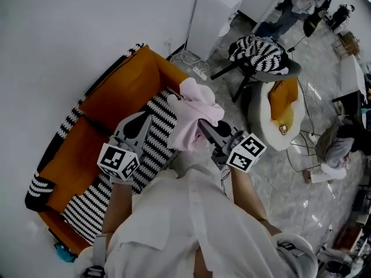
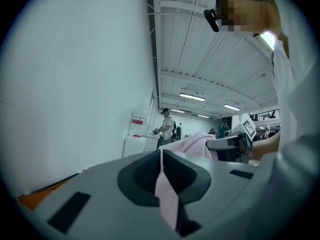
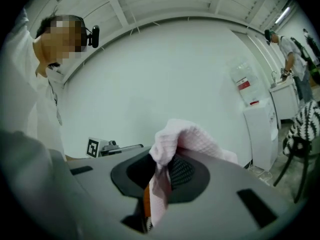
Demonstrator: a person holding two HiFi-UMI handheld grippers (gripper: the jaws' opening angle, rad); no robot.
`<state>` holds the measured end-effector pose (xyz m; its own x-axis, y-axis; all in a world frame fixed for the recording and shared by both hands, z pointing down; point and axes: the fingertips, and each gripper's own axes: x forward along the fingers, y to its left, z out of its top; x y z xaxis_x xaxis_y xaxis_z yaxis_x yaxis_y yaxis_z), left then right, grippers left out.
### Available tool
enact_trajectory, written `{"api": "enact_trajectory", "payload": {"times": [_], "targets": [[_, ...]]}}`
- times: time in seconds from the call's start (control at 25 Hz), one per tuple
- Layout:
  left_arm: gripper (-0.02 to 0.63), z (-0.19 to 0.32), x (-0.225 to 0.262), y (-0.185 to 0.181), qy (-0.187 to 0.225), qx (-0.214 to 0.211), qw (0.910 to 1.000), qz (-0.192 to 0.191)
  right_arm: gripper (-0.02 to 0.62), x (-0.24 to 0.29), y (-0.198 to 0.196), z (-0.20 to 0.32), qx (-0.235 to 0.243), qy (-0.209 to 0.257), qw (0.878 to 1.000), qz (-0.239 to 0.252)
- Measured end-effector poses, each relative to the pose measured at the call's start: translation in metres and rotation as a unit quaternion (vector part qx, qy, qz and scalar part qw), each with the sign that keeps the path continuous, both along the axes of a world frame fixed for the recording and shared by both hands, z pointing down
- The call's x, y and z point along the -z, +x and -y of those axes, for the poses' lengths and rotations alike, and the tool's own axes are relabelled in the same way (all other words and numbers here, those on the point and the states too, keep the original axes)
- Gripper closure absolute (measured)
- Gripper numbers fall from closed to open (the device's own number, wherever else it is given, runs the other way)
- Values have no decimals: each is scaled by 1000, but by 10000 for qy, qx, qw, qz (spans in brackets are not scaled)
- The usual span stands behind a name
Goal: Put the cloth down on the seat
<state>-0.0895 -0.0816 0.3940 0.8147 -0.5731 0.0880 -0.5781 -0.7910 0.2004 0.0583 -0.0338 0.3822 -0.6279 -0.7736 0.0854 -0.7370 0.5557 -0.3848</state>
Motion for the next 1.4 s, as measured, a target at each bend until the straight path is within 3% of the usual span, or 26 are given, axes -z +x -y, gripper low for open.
{"api": "enact_trajectory", "payload": {"times": [0.16,0.4,0.52,0.76,1.04,1.4], "targets": [[577,31,-14,-2,-69,165,9998,93,534,-15,-11,46,421,-114,9990,-29],[577,74,-36,-4,-237,810,9961,262,534,-58,-29,110,1461,-560,9876,111],[578,97,-51,-10,-403,1309,9902,284,534,-85,-36,138,1961,-886,9765,102],[578,136,-90,-8,-854,2224,9711,169,534,-154,-23,193,2725,-1419,9510,-359],[580,175,-122,16,-1139,2656,9572,152,535,-237,47,268,2748,-1819,9367,-1185],[580,203,-141,62,-1302,2459,9600,315,535,-279,144,333,2057,-2036,9468,-1411]]}}
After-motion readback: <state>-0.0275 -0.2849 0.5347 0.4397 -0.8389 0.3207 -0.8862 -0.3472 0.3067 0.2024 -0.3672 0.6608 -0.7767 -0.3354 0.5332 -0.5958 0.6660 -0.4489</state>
